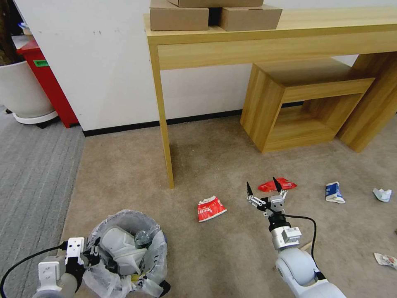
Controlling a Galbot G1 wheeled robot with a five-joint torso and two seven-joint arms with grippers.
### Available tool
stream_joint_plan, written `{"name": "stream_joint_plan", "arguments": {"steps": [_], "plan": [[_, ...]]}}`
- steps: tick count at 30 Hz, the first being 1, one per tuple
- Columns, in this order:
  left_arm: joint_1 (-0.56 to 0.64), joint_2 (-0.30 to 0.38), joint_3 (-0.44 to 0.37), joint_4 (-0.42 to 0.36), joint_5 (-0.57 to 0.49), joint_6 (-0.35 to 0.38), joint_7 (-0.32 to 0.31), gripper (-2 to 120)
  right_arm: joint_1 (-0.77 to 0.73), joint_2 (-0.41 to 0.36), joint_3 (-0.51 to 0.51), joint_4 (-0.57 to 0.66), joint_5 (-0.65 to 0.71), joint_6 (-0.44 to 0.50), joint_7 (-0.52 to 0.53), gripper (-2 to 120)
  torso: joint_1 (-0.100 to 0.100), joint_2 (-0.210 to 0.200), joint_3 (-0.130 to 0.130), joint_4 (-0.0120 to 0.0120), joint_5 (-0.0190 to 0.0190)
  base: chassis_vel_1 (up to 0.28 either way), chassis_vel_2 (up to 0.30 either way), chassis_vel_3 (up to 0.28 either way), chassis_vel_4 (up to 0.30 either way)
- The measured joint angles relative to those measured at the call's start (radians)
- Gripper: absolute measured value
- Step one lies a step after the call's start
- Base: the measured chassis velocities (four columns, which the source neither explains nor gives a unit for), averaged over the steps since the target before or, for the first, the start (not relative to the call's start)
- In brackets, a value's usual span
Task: Pick up the trash bin and place the garbage on the floor into it.
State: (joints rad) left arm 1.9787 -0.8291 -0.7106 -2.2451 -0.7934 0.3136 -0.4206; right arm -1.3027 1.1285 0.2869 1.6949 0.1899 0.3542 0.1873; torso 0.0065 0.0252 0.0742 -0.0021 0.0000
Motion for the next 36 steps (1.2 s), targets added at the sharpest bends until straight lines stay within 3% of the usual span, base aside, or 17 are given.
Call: {"name": "stream_joint_plan", "arguments": {"steps": [36], "plan": [[0.004,-0.005,0.007,0.004,0.012,0.004,0.006,0,0.005,-0.010,-0.005,-0.001,-0.006,0.005,0.020,100,0.000,0.000,0.000,0.0000,0.0000,-0.087,0.088,0.088,-0.087]]}}
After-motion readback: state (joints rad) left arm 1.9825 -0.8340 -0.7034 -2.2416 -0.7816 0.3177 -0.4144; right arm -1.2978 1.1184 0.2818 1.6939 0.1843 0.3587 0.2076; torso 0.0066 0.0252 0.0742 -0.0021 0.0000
